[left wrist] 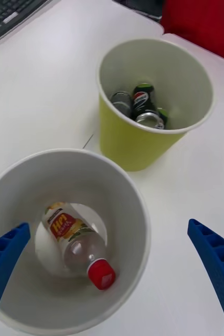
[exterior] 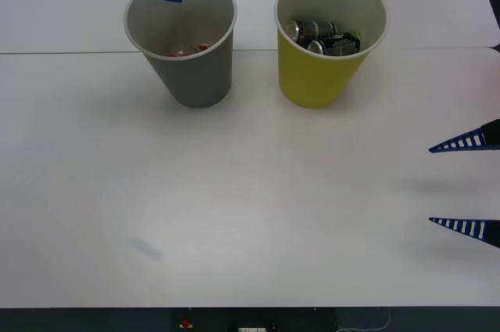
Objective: Put the can into the green bin and the plastic bottle into the gray bin
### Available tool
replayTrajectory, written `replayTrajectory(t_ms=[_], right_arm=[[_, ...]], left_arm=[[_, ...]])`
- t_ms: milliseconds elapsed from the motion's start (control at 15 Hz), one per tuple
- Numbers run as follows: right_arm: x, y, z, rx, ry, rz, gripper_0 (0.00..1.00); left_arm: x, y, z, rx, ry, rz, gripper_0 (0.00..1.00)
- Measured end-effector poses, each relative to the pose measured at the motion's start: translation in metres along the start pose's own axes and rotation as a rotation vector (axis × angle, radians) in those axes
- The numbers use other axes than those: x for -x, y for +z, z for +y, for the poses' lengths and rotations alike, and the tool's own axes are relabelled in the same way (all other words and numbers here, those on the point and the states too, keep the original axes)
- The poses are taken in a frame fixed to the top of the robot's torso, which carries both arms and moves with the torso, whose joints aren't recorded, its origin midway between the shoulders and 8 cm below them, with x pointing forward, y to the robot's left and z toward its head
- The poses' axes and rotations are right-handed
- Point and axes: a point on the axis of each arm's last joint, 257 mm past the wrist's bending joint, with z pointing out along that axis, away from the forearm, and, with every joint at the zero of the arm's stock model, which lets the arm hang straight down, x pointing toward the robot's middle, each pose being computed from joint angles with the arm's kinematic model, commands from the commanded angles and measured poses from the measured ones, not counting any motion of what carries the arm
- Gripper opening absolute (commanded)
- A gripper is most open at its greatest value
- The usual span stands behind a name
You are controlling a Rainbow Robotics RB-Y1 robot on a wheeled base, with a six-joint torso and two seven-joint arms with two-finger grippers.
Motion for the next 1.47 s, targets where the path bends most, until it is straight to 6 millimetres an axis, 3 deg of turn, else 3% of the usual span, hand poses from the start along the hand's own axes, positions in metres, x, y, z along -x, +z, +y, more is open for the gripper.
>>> replayTrajectory(t_ms=[467,1200,1467], right_arm=[[0.0,0.0,0.0,0.0,0.0,0.0,1.0],[0.0,0.0,0.0,0.0,0.0,0.0,1.0],[0.0,0.0,0.0,0.0,0.0,0.0,1.0]], left_arm=[[-0.053,-0.037,-0.034,-0.138,0.233,-0.09,1.0],[-0.149,-0.057,-0.116,-0.193,0.524,-0.121,1.0],[-0.185,-0.07,-0.127,-0.192,0.639,-0.072,1.0]])
